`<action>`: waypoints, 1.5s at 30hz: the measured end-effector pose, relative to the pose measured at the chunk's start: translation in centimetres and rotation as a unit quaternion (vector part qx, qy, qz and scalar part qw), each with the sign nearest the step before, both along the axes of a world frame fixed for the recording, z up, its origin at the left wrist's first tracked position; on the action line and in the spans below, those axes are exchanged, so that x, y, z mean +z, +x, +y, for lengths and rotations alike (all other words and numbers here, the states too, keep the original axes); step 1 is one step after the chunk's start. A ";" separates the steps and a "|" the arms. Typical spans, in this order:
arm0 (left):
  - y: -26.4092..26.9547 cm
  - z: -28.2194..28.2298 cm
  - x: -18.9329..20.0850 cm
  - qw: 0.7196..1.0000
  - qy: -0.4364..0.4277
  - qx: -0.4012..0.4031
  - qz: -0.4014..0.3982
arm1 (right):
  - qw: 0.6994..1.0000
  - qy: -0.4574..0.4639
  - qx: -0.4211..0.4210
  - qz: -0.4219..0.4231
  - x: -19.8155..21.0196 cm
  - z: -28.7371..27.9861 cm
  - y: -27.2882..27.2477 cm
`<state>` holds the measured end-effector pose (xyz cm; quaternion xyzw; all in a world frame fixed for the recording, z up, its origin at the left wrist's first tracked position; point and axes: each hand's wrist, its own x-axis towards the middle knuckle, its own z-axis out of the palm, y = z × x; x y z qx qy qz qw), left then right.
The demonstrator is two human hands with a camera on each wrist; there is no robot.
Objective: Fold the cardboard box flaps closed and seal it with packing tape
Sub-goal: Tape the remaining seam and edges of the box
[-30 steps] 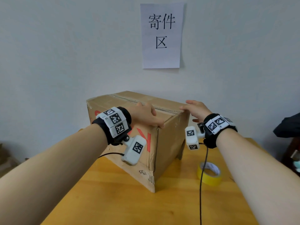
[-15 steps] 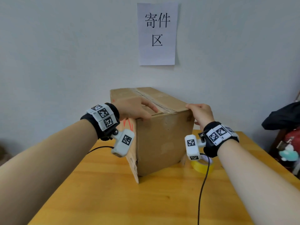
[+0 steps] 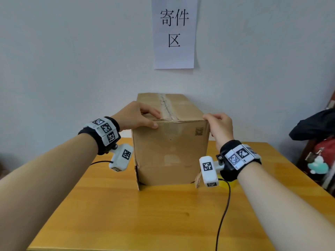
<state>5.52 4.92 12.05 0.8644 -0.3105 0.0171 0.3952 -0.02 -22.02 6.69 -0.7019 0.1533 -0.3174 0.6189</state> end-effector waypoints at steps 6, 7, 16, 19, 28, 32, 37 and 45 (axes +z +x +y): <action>1.2 2.2 0.1 1.000 -0.007 0.020 0.022 | 0.995 -0.064 0.073 0.007 0.5 1.9 0.3; 1.3 2.4 0.2 0.999 -0.009 0.036 0.020 | 0.993 -0.063 0.097 0.017 0.6 2.4 0.4; -1.9 -2.9 1.0 0.994 -0.012 0.060 -0.087 | 0.978 -0.182 0.084 0.051 0.4 -0.2 -0.3; -3.1 -6.8 1.0 0.995 -0.010 0.028 -0.098 | 0.951 -0.252 0.084 0.155 -1.6 -3.4 -0.7; -1.9 -14.6 0.1 0.990 0.064 0.045 -0.120 | 0.798 -0.344 0.146 0.473 -8.7 -9.0 -0.4; -1.4 -15.5 -0.2 0.992 0.044 0.054 -0.102 | 0.783 -0.335 0.159 0.500 -11.0 -9.6 0.1; -1.3 -15.8 -0.3 0.995 0.027 0.055 -0.072 | 0.776 -0.347 0.146 0.507 -13.1 -9.5 0.7; -0.9 -16.0 0.0 0.999 -0.013 0.027 -0.041 | 0.856 -0.267 0.076 0.437 -10.0 -9.4 1.9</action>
